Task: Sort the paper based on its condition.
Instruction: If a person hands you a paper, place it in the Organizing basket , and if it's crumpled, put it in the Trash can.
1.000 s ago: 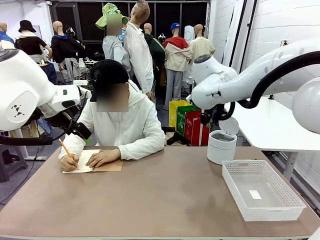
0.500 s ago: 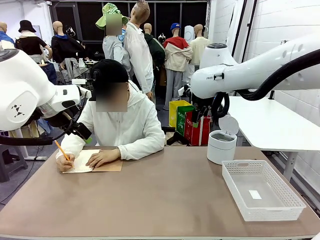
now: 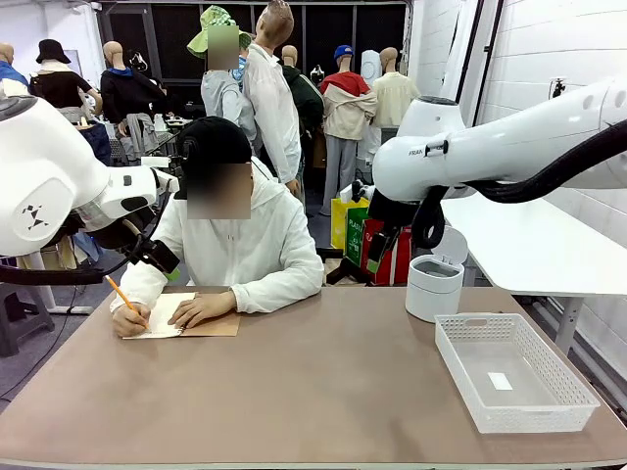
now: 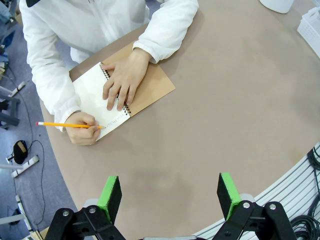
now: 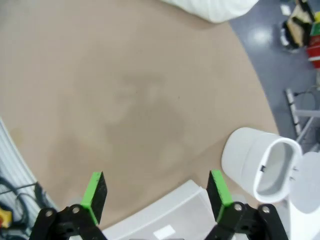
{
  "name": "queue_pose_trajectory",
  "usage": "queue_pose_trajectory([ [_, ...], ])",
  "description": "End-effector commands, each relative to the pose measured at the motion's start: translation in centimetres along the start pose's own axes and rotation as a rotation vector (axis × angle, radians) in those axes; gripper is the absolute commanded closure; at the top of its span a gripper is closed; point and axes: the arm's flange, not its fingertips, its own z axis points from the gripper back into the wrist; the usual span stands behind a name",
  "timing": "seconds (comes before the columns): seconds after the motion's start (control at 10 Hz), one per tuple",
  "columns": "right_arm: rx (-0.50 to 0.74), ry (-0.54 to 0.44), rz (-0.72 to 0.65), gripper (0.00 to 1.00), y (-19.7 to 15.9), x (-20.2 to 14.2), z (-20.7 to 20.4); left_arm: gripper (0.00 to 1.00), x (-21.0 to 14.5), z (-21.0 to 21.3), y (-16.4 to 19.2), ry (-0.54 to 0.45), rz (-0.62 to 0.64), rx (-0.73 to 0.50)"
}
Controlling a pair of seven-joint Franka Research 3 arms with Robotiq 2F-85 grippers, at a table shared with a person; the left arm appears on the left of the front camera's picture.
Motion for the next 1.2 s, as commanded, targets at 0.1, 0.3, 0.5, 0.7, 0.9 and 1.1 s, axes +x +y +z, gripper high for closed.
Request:
queue_pose_trajectory([
  [0.1,-0.003,-0.008,-0.030,0.00,-0.5,0.3,0.4,0.00,0.0,0.0,0.1,-0.006,0.004,-0.005],
  [0.3,-0.003,-0.008,-0.030,0.00,-0.5,0.3,0.4,0.00,0.0,0.0,0.1,-0.006,0.004,-0.005],
  [0.5,-0.005,-0.007,-0.013,0.00,-0.4,0.0,0.4,0.00,0.0,0.0,0.1,-0.006,0.004,-0.005],
  [0.7,-0.046,-0.106,-0.110,0.00,2.6,-0.8,4.2,0.00,0.0,0.0,0.1,-0.006,0.004,-0.005],
  [0.9,-0.035,-0.203,-0.131,0.00,4.8,-2.0,6.3,0.00,0.0,0.0,0.1,-0.006,0.004,-0.005],
  [1.1,-0.009,-0.306,-0.141,0.00,6.6,-3.4,7.4,0.00,0.0,0.0,0.1,-0.006,0.004,-0.005],
])
